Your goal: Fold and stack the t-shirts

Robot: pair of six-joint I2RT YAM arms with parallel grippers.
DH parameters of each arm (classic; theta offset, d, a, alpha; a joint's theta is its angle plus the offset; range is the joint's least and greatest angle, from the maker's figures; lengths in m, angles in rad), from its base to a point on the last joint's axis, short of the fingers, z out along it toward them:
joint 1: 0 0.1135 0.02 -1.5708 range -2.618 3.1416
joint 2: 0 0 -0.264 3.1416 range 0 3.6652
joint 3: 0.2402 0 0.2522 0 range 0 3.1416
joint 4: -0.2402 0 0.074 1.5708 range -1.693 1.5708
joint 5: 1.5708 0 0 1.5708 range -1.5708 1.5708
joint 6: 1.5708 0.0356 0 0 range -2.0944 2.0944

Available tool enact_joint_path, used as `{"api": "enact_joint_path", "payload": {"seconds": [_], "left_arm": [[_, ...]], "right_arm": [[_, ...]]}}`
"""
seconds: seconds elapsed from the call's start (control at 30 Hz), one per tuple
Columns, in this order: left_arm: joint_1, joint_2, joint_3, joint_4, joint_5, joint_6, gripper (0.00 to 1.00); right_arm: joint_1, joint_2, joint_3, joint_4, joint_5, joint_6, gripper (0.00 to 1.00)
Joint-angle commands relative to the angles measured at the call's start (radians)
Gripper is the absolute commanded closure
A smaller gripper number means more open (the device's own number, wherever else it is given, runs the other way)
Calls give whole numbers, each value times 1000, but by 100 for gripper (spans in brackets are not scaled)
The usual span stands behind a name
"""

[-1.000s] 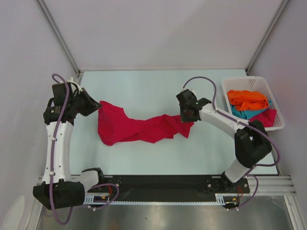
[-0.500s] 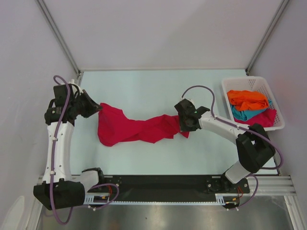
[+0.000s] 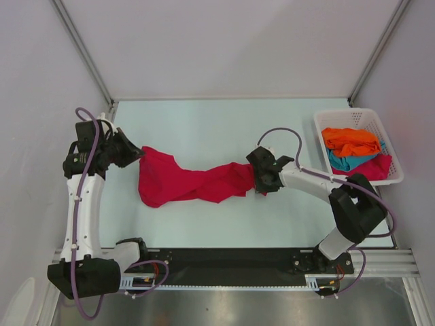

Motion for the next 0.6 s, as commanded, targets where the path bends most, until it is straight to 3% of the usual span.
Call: {"api": "enact_joint_path", "payload": {"seconds": [0.0, 0.4, 0.5, 0.53, 0.57], "left_arm": [[11, -26, -7, 24, 12, 19, 100], [19, -24, -11, 24, 13, 30, 100], [20, -24, -13, 27, 15, 30, 100], [22, -23, -13, 27, 14, 30, 100], [22, -21, -13, 27, 15, 31, 100]], "right_arm": [[4, 58, 41, 33, 21, -8, 62], [2, 164, 61, 60, 39, -39, 64], [2, 172, 55, 78, 26, -57, 87], [2, 172, 54, 83, 17, -57, 100], [2, 169, 48, 87, 12, -59, 100]]}}
